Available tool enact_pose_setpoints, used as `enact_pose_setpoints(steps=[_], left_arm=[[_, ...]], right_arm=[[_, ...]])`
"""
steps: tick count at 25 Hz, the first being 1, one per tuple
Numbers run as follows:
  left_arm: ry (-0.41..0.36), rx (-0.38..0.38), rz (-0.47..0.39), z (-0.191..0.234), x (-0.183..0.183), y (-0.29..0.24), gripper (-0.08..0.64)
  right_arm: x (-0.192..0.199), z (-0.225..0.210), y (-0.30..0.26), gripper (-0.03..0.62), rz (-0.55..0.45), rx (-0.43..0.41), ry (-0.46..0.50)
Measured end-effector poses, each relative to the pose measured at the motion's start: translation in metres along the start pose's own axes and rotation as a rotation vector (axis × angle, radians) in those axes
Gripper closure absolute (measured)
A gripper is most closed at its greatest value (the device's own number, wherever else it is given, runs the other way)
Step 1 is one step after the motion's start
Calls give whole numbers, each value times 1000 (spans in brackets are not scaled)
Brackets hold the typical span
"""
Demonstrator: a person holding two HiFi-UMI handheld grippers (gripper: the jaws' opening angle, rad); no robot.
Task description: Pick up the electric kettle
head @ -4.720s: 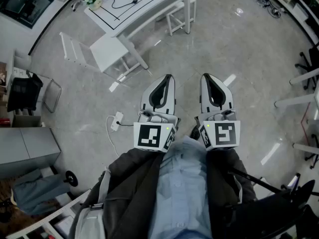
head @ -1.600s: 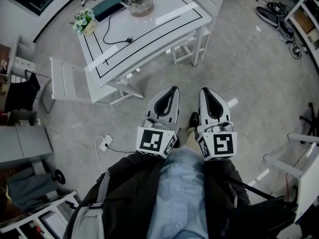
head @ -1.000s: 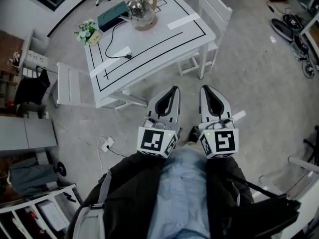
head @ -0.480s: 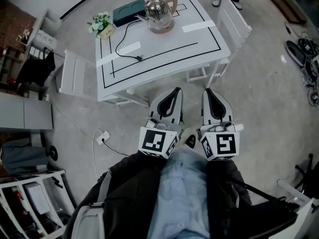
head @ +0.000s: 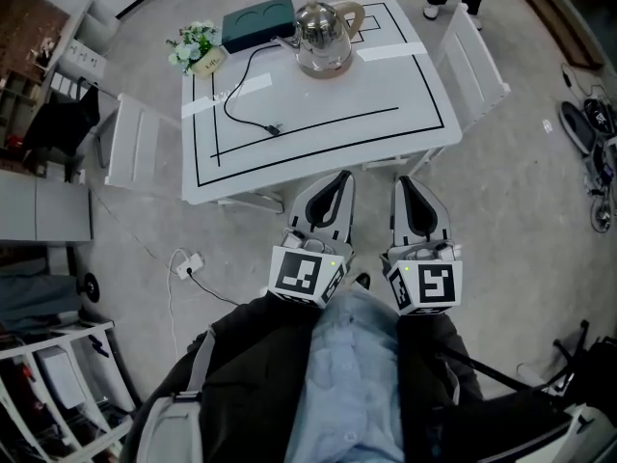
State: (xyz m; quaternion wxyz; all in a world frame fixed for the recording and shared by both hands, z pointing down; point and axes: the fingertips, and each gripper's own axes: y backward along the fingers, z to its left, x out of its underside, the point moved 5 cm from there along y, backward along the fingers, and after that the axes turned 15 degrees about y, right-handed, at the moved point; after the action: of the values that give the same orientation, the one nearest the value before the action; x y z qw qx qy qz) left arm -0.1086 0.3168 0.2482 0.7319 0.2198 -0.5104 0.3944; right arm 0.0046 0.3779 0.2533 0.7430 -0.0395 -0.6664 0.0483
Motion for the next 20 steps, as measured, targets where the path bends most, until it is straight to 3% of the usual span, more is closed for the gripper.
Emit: enact_pose_setpoints(steps=[9, 20], left_arm=[[13, -40, 11, 58, -19, -58, 549], [56, -41, -69, 119, -59, -104, 549]], right_arm=[[-1, -12, -90, 574, 21, -42, 11], [-29, -5, -178, 574, 0, -93, 83]])
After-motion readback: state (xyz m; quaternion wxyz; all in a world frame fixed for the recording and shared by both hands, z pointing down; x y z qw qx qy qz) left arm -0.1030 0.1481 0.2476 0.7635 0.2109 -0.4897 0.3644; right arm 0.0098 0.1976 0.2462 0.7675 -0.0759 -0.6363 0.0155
